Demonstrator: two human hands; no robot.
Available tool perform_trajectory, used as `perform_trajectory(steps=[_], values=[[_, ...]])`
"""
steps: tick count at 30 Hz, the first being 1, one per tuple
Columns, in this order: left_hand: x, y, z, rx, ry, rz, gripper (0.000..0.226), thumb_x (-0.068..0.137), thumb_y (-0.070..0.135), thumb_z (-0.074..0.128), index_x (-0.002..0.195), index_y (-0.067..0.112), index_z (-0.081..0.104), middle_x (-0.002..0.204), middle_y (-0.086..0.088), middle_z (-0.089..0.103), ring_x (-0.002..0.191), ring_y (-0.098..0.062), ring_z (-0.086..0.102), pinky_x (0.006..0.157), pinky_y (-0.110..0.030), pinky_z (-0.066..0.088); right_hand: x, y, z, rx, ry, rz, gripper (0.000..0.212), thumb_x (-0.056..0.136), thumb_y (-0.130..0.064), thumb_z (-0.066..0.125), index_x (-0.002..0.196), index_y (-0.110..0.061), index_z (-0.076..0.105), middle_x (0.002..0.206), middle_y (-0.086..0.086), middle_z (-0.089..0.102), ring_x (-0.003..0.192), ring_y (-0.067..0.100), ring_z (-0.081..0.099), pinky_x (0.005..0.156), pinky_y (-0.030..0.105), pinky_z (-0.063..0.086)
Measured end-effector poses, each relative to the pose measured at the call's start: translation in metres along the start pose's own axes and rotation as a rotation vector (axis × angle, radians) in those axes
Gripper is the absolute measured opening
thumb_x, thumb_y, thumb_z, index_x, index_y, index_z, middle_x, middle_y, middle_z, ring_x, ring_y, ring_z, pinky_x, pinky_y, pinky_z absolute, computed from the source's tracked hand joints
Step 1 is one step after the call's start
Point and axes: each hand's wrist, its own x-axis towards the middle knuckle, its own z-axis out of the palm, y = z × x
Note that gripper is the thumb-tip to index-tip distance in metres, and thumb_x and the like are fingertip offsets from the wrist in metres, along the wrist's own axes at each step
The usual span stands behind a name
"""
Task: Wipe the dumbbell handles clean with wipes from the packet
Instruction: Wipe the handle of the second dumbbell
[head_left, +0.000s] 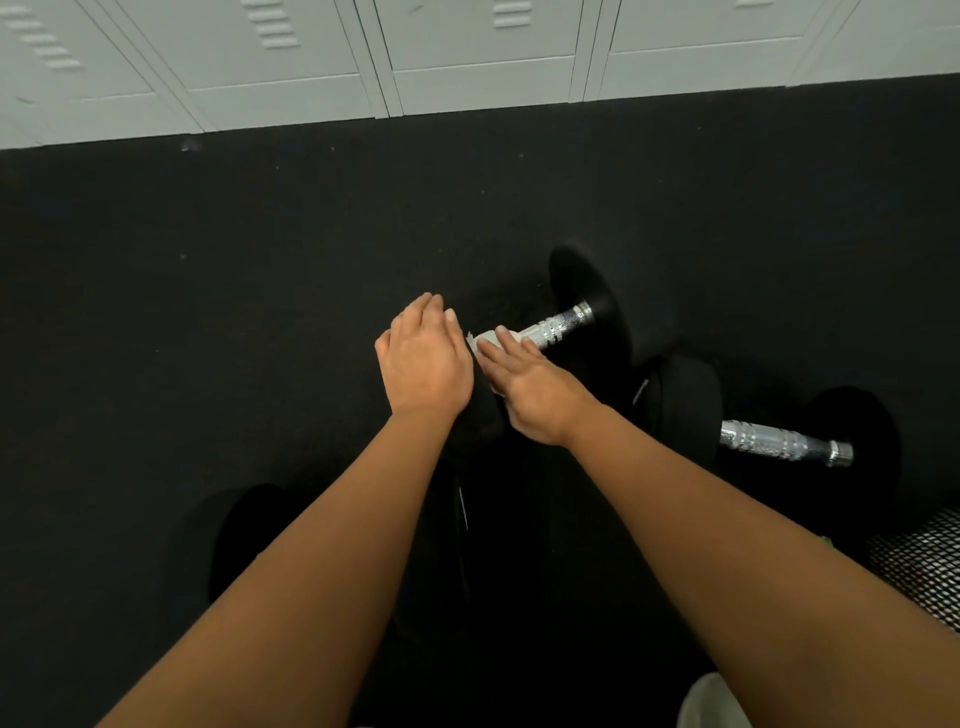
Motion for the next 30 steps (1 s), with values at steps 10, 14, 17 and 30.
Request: perform_trajectory(steps=[10, 14, 17, 30], values=[[0.002, 0.001, 0.0, -0.03, -0.068, -0.038, 0.047, 0.102, 0.034, 0.027, 0.141, 0.013, 0.041, 0.149, -0.003, 0.039, 0.141, -0.018, 0.027, 0.116, -0.037, 0.02, -0.014, -0.003, 0.004, 0.033, 0.016, 0.025, 0.054, 0.1, -0.022, 0.033, 0.15, -0.008, 0.016, 0.159, 0.007, 0.006, 0.146, 0.027, -0.008, 0.118, 0.037, -0.003], [0.0, 0.001, 0.002, -0.036, -0.05, -0.037, 0.046, 0.102, 0.033, 0.026, 0.141, 0.013, 0.041, 0.149, -0.002, 0.039, 0.141, -0.017, 0.027, 0.116, -0.036, 0.021, -0.002, 0.004, -0.008, 0.048, -0.004, 0.04, 0.052, 0.102, -0.025, 0.03, 0.15, -0.011, 0.016, 0.16, 0.004, 0.006, 0.146, 0.023, -0.008, 0.118, 0.035, -0.002], [-0.001, 0.001, 0.004, -0.041, -0.031, -0.039, 0.045, 0.102, 0.032, 0.027, 0.14, 0.013, 0.043, 0.148, -0.002, 0.041, 0.141, -0.017, 0.028, 0.116, -0.037, 0.022, -0.005, 0.003, -0.009, 0.109, 0.037, 0.097, 0.05, 0.103, -0.024, 0.03, 0.149, -0.01, 0.019, 0.16, 0.005, 0.008, 0.146, 0.023, -0.007, 0.117, 0.034, -0.003], [-0.003, 0.0, 0.006, -0.031, -0.002, -0.027, 0.045, 0.101, 0.031, 0.029, 0.139, 0.011, 0.044, 0.147, -0.003, 0.043, 0.14, -0.018, 0.03, 0.115, -0.04, 0.024, -0.002, 0.008, -0.009, 0.101, 0.053, 0.126, 0.048, 0.103, -0.025, 0.027, 0.149, -0.011, 0.022, 0.159, 0.005, 0.012, 0.147, 0.025, -0.005, 0.117, 0.036, -0.002]])
